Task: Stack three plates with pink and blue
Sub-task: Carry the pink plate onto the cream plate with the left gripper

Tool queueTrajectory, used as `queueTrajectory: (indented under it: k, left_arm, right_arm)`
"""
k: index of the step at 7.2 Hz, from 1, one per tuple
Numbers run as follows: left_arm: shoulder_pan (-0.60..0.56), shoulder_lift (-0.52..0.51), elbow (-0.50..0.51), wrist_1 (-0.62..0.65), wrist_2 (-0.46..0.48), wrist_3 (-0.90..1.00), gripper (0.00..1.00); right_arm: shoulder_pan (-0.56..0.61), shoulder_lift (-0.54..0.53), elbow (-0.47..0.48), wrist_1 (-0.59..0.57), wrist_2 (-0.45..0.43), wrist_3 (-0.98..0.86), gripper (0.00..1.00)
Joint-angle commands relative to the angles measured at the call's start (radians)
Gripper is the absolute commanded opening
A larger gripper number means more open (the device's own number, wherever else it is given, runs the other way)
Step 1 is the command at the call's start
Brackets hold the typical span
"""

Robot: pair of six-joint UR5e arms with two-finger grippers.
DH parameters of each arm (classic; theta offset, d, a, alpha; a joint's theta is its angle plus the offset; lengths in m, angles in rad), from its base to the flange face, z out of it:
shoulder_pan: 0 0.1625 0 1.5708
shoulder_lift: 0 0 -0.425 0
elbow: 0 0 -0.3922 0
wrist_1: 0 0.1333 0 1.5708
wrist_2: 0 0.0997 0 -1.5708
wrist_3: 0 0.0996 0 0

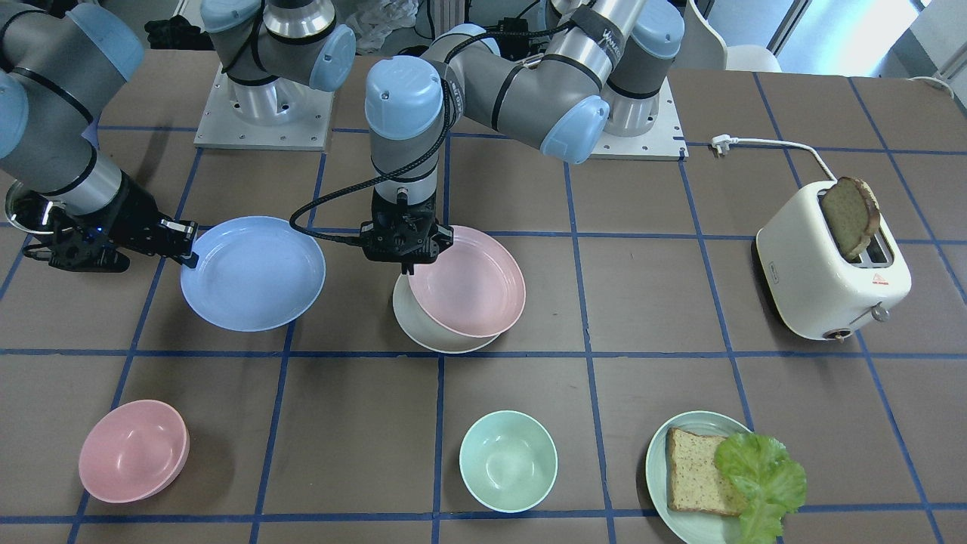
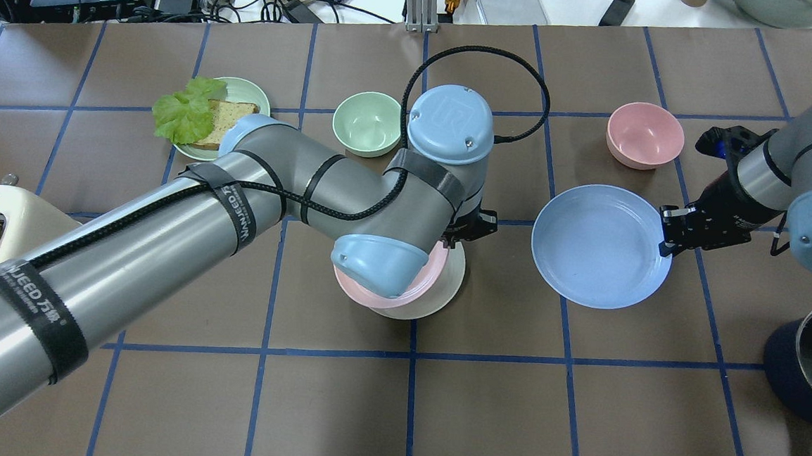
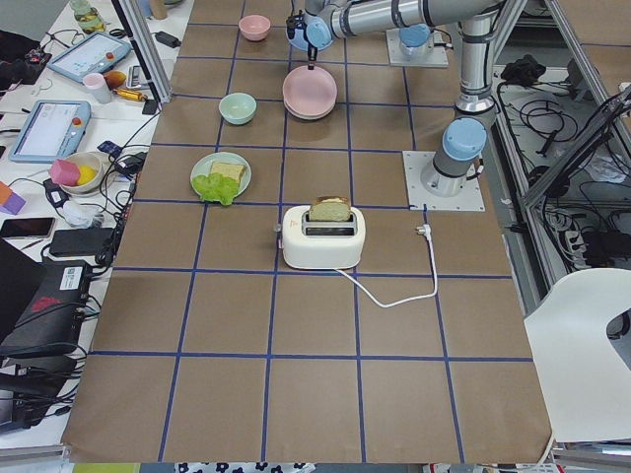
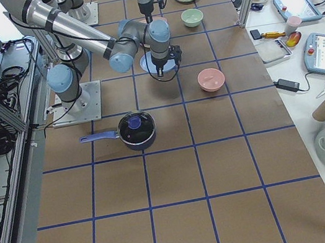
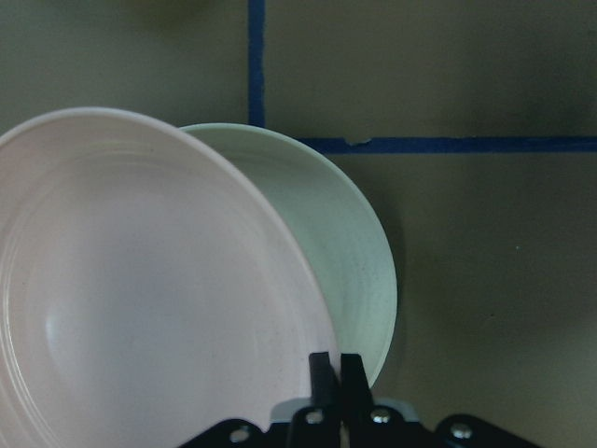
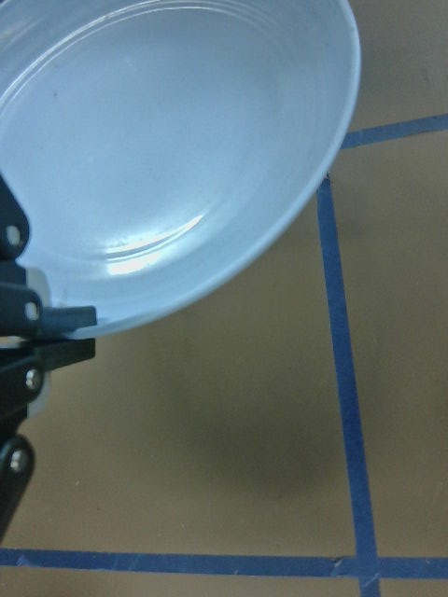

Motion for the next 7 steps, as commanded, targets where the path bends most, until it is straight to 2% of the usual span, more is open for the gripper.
queueTrajectory:
  k: [1,2,3,6,7]
  left_arm:
    - [-0.018,-0.04,0.007,-0.001,0.007,-0.005,0.0]
    - [-0.018,-0.04,0.008,0.002,0.028,0.002,0.0]
    - [-0.018,-0.051,0.011,0.002,0.03,0.008,0.99]
    - [-0.003,-0.022,0.081,-0.015,0.03,0.008,1.0]
    - [0.02,-0.002,0.106,-0.075,0.032,0.015,1.0]
  right_arm:
    - [0.0,0.003,-0.001,0.0,-0.001,0.0,0.0]
    - [0.0,0.003,-0.001,0.0,-0.001,0.0,0.0]
    - [0.0,0.005,-0.001,0.0,-0.003,0.0,0.0]
    - [0.0,0.003,0.001,0.002,-0.003,0.0,0.0]
    - [0.002,-0.01,-0.002,0.035,0.003,0.009,0.0]
